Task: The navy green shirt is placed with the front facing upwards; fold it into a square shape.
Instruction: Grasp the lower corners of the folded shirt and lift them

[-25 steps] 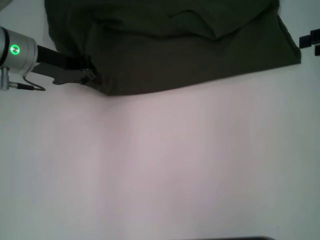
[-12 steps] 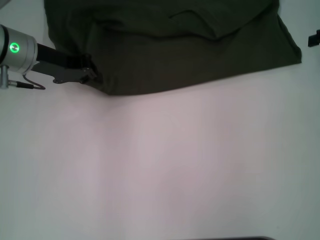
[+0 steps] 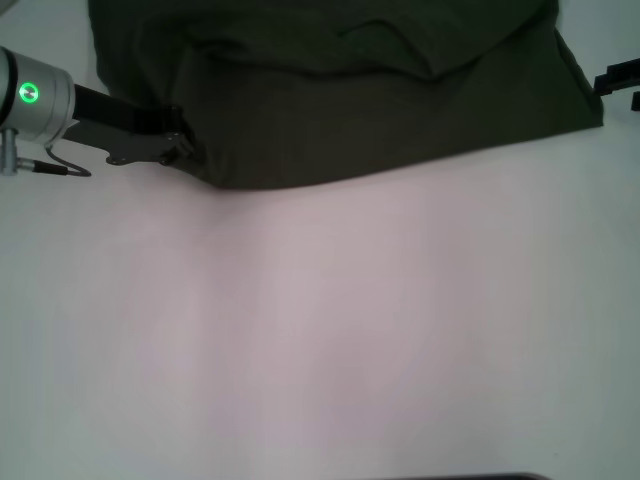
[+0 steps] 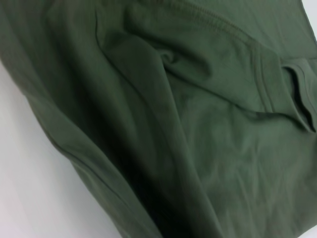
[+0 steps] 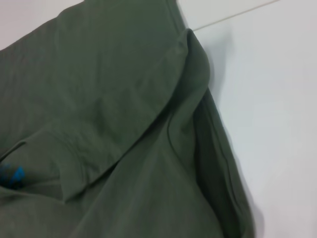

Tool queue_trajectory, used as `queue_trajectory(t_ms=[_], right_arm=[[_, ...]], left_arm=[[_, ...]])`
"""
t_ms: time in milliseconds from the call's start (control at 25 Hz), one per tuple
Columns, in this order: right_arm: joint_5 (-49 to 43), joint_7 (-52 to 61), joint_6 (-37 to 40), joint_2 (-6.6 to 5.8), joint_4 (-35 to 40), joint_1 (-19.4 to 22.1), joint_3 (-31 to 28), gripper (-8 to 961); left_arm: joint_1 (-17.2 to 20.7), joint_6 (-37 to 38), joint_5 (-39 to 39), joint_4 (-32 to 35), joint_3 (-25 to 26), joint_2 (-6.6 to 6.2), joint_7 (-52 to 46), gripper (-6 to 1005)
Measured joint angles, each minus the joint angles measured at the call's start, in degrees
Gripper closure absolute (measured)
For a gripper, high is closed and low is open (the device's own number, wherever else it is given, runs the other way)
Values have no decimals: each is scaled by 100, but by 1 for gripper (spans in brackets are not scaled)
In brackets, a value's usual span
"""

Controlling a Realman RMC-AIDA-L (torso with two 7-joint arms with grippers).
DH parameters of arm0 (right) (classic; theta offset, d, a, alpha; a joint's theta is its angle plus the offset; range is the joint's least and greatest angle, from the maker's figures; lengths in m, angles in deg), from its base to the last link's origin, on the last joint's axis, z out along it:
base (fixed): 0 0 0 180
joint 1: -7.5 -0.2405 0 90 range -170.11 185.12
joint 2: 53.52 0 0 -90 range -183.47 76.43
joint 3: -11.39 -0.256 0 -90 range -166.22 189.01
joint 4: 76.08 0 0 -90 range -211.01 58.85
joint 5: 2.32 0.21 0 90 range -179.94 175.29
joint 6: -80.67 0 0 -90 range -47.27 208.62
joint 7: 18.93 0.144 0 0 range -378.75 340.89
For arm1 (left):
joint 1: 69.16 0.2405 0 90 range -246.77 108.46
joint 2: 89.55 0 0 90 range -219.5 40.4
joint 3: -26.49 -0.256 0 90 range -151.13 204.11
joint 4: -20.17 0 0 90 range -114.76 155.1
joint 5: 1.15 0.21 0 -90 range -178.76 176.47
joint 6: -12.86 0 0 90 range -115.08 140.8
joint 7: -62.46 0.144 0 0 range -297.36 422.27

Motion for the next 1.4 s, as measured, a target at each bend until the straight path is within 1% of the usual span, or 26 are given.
queue_trajectory(t_ms=[200,560,720,920,1240,1400], right_arm=[[115,41,-319,76,-138,-29,-56,268],[331,126,-773,133,-630,-151,1,268],[327,109,-838,172,-644,-159,40,268],[320,-1,-878,206,-635,-162,253,269],[312,-217,-967,224,-553,-172,508,269],[309,-314,-980,224,-498,-165,537,269]], left_arm=[[-15,-27,-3,0,-2,0,-2,974],[-11,-59,-4,0,-1,18,10,973],[-7,-62,-4,-1,-1,29,32,972],[9,-63,-13,-16,-1,38,35,972],[26,-64,-14,-26,-1,56,43,971],[40,-63,-13,-26,-1,68,40,972]])
